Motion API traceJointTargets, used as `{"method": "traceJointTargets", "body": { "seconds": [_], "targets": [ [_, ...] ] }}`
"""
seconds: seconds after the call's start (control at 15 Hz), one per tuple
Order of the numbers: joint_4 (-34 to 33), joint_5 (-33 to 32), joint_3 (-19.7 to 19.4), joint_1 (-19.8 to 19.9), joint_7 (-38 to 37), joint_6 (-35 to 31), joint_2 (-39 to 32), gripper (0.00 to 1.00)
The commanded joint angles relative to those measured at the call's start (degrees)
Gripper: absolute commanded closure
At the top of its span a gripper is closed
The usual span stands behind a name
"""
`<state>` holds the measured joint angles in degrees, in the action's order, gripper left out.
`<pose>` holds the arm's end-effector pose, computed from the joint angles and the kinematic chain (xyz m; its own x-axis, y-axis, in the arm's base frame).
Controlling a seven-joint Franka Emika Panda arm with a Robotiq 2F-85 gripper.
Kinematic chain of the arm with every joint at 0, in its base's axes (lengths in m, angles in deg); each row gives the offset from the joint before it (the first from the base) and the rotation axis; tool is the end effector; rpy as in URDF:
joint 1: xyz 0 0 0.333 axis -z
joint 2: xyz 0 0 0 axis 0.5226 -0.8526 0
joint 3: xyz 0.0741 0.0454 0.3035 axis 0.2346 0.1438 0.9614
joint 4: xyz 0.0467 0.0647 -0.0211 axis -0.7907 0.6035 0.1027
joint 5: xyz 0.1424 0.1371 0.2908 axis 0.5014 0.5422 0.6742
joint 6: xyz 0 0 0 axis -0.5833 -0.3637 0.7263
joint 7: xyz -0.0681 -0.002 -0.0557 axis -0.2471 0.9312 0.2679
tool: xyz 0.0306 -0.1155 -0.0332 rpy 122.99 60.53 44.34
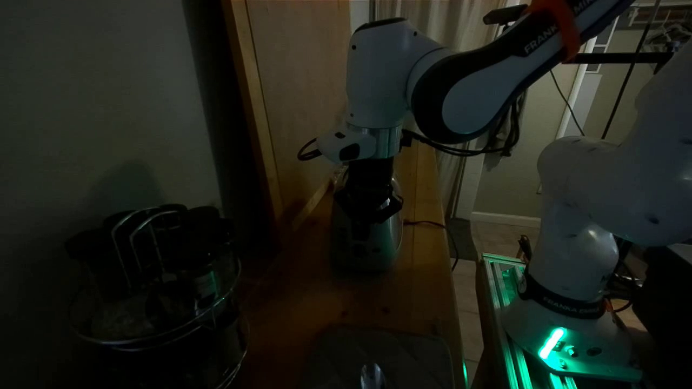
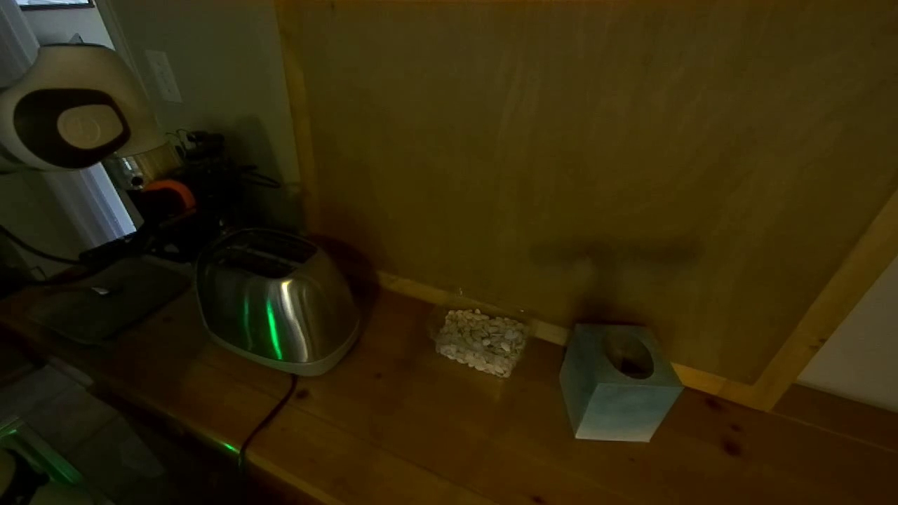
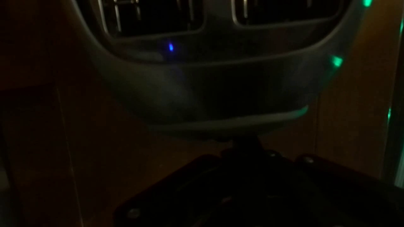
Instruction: Push down the toaster lever
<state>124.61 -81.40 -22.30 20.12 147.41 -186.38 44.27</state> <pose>0.3284 0.0574 0.3796 -0.0044 0.9931 -0.1175 0.9981 0.0116 0.0608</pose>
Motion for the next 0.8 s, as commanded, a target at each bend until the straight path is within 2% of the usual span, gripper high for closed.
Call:
{"method": "traceJointTargets", "body": {
  "seconds": [0.0, 0.73],
  "targets": [
    [0.59, -1.26, 0.46, 0.71, -1.21, -2.24, -1.59, 1.00],
    [-2.48, -2.54, 2.18, 0.71, -2.83, 0.60, 1.32, 1.00]
  ]
}}
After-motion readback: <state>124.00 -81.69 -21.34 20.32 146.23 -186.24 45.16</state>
